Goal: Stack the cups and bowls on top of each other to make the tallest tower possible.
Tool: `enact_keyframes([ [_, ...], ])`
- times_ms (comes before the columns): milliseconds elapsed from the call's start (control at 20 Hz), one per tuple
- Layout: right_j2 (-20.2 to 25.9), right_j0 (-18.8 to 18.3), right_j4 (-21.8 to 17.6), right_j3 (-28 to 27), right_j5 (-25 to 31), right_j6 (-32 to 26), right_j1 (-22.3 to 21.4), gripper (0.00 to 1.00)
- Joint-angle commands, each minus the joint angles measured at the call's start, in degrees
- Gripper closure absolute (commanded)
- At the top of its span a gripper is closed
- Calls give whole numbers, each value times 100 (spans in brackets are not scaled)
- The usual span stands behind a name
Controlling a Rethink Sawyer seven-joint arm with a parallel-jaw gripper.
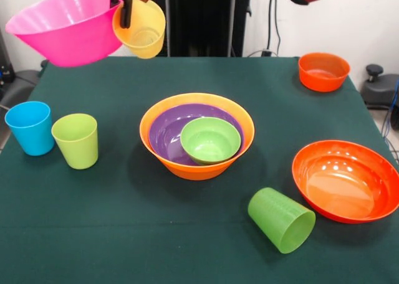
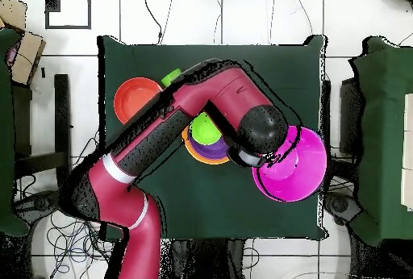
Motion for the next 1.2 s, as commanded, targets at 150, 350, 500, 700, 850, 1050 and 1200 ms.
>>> enact_keyframes([
  [150, -294, -134, 282, 11, -698, 2272, 201, 100],
  [350, -266, -129, 283, 75, -745, 2338, 209, 100],
  [500, -287, -147, 278, 166, -864, 2377, 222, 100],
  [700, -419, -230, 265, 322, -1074, 2407, 272, 100],
  [850, -489, -246, 262, 372, -1145, 2417, 284, 100],
  [1050, -589, -196, 282, 94, -1027, 2306, 248, 100],
  [1200, 88, 184, 375, -680, -199, 2078, -77, 100],
])
